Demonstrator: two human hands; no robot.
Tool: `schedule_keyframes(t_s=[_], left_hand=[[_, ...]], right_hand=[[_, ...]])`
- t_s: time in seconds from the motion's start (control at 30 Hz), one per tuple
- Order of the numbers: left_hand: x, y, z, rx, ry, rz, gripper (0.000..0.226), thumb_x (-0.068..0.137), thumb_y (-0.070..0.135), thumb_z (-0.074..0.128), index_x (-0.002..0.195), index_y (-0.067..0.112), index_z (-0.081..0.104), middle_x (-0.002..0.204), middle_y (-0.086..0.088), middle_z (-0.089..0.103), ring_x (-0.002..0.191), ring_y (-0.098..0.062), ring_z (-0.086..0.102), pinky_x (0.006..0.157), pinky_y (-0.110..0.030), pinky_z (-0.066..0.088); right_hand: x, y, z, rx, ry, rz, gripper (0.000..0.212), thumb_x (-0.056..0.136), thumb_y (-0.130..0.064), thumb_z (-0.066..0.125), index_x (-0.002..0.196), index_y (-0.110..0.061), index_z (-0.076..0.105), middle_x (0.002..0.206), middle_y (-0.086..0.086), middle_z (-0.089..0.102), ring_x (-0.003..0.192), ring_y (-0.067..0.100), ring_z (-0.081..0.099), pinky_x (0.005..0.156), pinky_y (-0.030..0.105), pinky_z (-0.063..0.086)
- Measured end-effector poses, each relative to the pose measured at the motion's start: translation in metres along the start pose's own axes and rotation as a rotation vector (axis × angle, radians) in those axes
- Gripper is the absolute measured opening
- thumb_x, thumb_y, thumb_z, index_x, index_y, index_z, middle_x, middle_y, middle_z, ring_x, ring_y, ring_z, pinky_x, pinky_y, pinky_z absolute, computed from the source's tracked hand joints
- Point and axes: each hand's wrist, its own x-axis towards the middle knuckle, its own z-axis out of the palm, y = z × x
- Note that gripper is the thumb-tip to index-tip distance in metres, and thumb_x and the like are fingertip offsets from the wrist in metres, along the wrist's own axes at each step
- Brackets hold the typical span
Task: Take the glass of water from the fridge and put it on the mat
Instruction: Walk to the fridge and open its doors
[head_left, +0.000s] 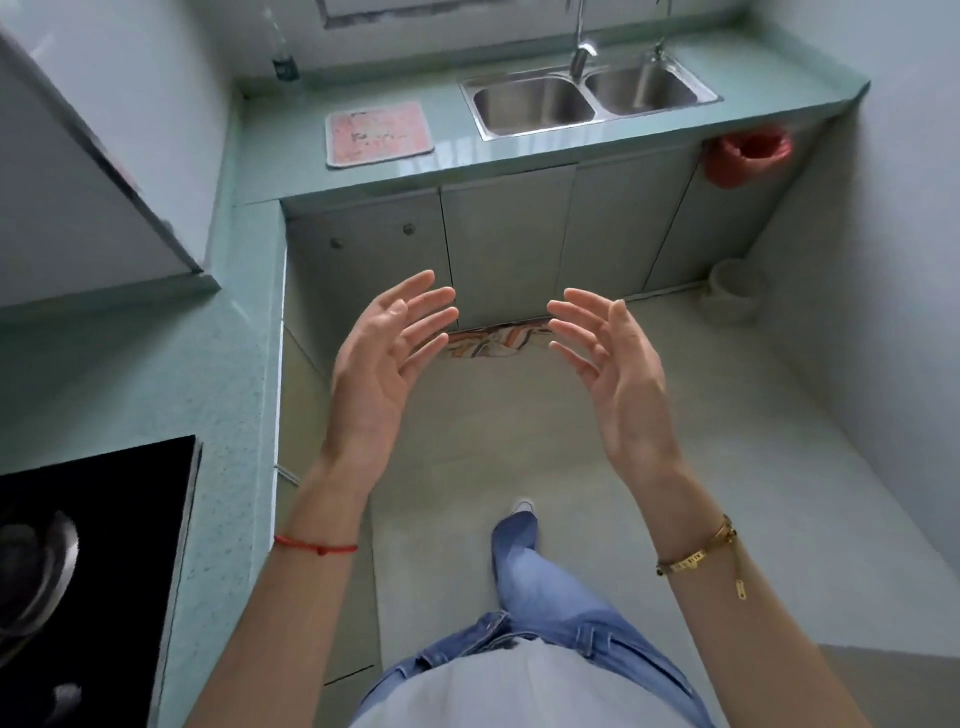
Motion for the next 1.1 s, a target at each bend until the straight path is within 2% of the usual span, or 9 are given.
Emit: schedule_keyframes(t_s=[0.17, 0.33, 0.5, 0.8, 1.1], left_hand=[[0.087, -0.006, 0.032, 0.025, -0.146, -0.012, 0.042, 0.093, 0.030, 0.047, 0.130, 0.016, 0.063, 0.127, -0.005, 0.072, 0.126, -0.026, 0.065, 0.113, -0.043, 0.046], [0.176, -0.010, 0.077, 0.031, -0.285, -0.035, 0.042, 0.095, 0.030, 0.046, 0.131, 0.016, 0.063, 0.130, -0.007, 0.071, 0.125, -0.026, 0.065, 0.112, -0.043, 0.046], [0.251, -0.025, 0.133, 0.061, -0.461, -0.076, 0.044, 0.100, 0.025, 0.041, 0.138, 0.011, 0.058, 0.134, -0.010, 0.068, 0.128, -0.029, 0.063, 0.116, -0.048, 0.042], [0.327, -0.060, 0.233, 0.024, -0.786, -0.238, 0.047, 0.096, 0.027, 0.044, 0.137, 0.010, 0.059, 0.133, -0.012, 0.069, 0.128, -0.030, 0.063, 0.116, -0.047, 0.042], [0.378, -0.091, 0.317, -0.001, -1.114, -0.397, 0.041, 0.092, 0.030, 0.047, 0.128, 0.018, 0.065, 0.132, -0.010, 0.070, 0.127, -0.029, 0.064, 0.115, -0.046, 0.043]], right_hand=[[0.063, -0.004, -0.021, -0.007, 0.123, -0.045, 0.048, 0.097, -0.044, 0.039, 0.124, -0.013, 0.062, 0.122, 0.005, 0.070, 0.116, 0.018, 0.065, 0.097, 0.030, 0.053], [0.131, -0.018, -0.048, -0.002, 0.243, -0.094, 0.044, 0.097, -0.046, 0.039, 0.120, -0.019, 0.065, 0.119, 0.001, 0.072, 0.114, 0.016, 0.066, 0.098, 0.032, 0.052], [0.185, -0.035, -0.078, -0.008, 0.380, -0.145, 0.041, 0.098, -0.045, 0.039, 0.118, -0.021, 0.066, 0.118, 0.000, 0.072, 0.112, 0.015, 0.065, 0.098, 0.031, 0.051], [0.203, -0.057, -0.135, -0.021, 0.756, -0.267, 0.039, 0.099, -0.045, 0.040, 0.116, -0.023, 0.068, 0.119, 0.001, 0.072, 0.111, 0.015, 0.066, 0.098, 0.033, 0.052], [0.204, -0.066, -0.160, -0.017, 1.166, -0.401, 0.042, 0.097, -0.044, 0.041, 0.119, -0.019, 0.067, 0.119, 0.002, 0.073, 0.114, 0.015, 0.067, 0.094, 0.031, 0.053]])
